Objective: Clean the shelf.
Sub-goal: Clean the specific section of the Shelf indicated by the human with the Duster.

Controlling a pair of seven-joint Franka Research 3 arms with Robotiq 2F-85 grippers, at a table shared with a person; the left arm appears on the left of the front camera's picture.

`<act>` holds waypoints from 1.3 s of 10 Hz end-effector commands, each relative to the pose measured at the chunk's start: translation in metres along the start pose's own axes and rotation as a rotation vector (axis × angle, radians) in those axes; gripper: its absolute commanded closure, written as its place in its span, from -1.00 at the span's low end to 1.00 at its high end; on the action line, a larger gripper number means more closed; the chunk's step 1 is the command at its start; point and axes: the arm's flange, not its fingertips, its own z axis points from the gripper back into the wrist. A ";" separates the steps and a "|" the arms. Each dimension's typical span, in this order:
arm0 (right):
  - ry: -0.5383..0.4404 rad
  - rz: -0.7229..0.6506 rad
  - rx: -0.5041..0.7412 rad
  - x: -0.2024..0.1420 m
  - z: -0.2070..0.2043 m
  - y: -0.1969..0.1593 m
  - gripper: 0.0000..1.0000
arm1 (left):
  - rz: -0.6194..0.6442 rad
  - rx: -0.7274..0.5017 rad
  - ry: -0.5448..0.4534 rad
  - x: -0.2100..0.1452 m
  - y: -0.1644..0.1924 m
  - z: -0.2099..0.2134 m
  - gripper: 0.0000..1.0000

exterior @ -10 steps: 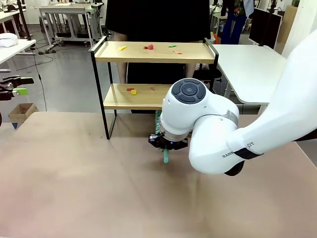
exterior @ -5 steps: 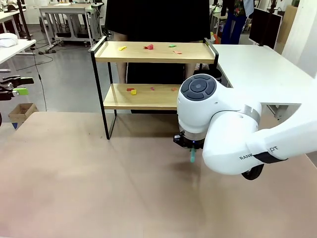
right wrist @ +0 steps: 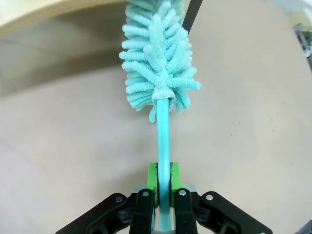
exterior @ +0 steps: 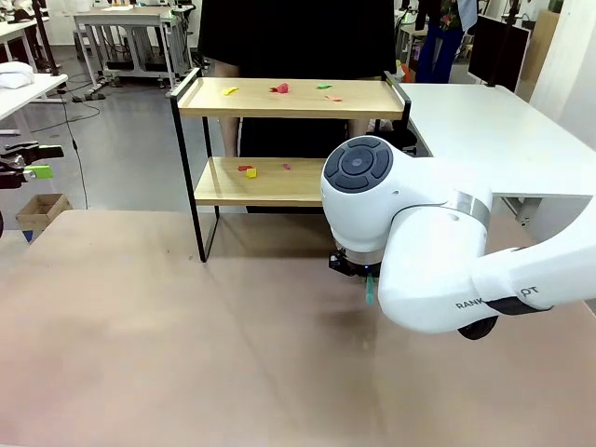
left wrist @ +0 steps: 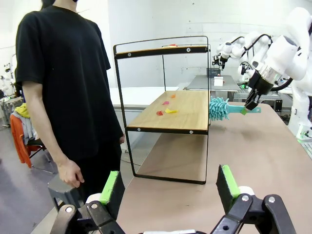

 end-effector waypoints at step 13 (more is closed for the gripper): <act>0.004 0.350 0.395 -0.008 0.075 -0.080 0.74 | -0.005 0.001 -0.002 0.003 -0.002 0.000 -1.00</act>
